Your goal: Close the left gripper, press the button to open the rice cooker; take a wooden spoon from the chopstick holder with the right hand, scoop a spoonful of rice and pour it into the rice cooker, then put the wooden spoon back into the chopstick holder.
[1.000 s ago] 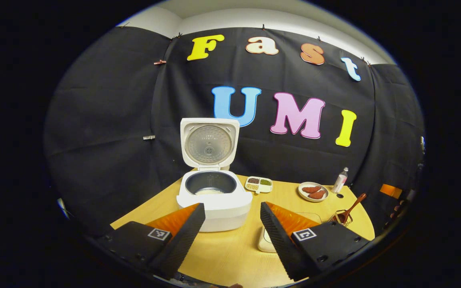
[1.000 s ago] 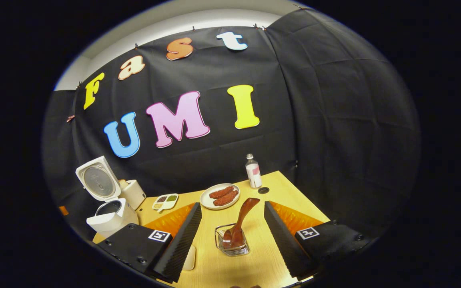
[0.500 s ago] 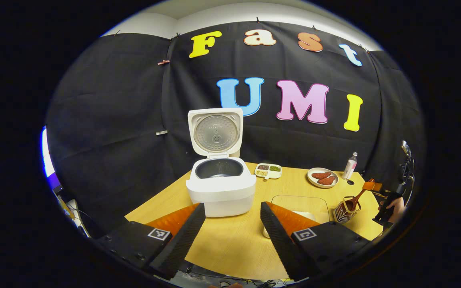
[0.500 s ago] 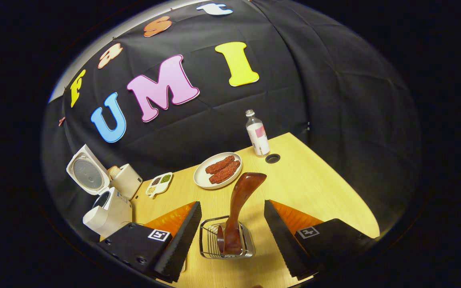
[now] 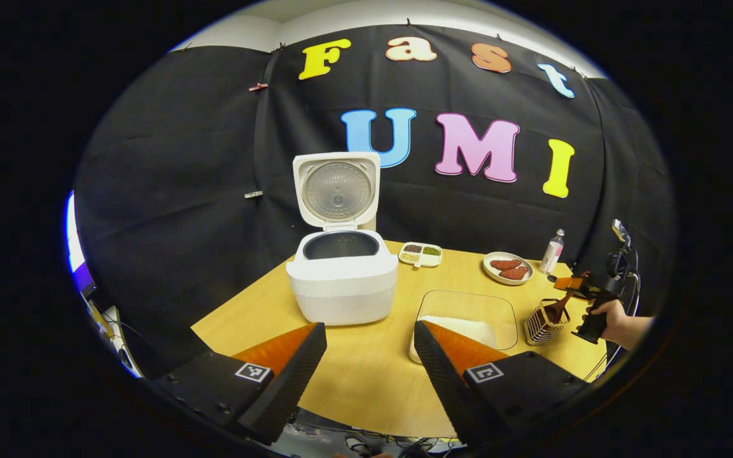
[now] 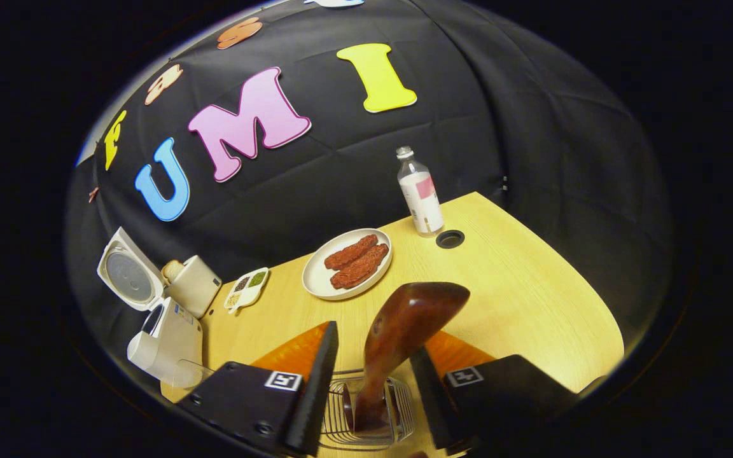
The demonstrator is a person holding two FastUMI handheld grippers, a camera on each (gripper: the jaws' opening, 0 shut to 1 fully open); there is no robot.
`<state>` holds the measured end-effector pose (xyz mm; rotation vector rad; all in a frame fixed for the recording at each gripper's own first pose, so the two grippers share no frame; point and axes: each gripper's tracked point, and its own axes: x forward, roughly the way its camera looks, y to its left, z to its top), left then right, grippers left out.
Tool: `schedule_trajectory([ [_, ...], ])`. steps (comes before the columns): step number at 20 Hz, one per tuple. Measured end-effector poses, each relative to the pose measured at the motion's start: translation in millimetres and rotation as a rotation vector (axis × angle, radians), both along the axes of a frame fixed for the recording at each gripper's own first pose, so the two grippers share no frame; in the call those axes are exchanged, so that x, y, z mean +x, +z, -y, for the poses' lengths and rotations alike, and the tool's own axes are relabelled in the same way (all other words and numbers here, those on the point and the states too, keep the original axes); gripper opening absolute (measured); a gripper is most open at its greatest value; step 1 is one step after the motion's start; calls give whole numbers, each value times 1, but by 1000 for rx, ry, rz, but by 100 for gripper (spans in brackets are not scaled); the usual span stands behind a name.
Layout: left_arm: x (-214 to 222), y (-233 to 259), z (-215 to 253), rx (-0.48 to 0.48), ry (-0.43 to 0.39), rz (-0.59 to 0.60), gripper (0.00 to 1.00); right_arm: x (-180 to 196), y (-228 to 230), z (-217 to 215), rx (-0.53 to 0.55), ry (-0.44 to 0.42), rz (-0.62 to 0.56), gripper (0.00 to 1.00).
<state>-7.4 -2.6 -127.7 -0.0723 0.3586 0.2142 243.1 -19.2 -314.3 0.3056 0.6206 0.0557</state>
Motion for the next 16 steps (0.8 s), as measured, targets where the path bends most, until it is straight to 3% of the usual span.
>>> schedule_trajectory([
  [2, 0, -7, 2, -1, -21, -14, 96, 6, -1, 5, -13, -35, -10, 42],
  [3, 1, -9, -1, 2, -29, -10, 96, 9, -7, 7, -18, -59, -28, 42],
  [4, 2, -9, -3, 2, -42, -2, 96, 0, -8, 7, -5, -71, -55, 27],
  [7, 6, -21, -14, -24, -66, -18, 96, -11, 9, 3, -3, -87, -81, 23],
  [10, 11, -25, -26, -66, -102, -14, 96, -14, 46, 0, -44, -92, -4, 19],
  [16, 46, -11, -70, 14, -216, 60, 96, -15, 132, -14, -94, -105, 117, 19],
])
